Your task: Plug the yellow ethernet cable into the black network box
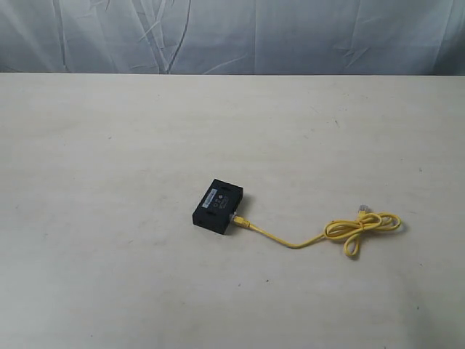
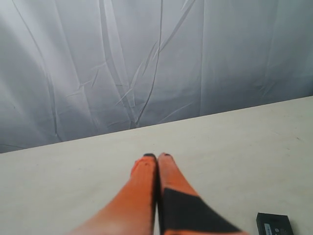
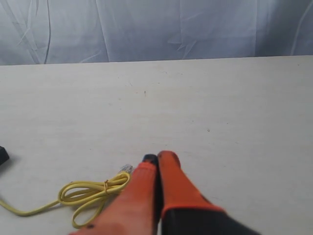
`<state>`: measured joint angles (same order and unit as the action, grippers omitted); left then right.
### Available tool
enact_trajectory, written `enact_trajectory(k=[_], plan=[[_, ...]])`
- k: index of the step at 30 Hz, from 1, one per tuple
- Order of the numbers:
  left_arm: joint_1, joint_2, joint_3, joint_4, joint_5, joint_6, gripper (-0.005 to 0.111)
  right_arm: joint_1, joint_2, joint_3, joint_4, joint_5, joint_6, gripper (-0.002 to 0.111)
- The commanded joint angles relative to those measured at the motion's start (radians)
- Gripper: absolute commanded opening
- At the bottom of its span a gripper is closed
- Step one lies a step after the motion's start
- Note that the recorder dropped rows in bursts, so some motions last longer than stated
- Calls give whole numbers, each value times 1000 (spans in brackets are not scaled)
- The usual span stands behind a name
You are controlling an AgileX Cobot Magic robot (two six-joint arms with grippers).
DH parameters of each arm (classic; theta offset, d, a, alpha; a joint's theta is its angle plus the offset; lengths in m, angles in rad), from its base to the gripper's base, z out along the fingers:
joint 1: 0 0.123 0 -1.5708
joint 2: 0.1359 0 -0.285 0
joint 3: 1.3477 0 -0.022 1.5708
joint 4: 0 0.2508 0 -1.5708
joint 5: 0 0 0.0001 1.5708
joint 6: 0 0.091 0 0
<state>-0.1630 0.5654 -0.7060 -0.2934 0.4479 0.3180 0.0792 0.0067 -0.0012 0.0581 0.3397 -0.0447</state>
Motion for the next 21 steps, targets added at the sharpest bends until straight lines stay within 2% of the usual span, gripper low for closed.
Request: enact_trajectory(k=[1,11,21], plan=[[10,-43,28,8,27,3,0,3,-7,1,-7,-6,-1,0],[34,-211,272,135,12,3,0,3,-7,1,-7,-6,-1,0],[34,-549,680,191,-222,3,0,3,-7,1,-5,-6,-1,0]])
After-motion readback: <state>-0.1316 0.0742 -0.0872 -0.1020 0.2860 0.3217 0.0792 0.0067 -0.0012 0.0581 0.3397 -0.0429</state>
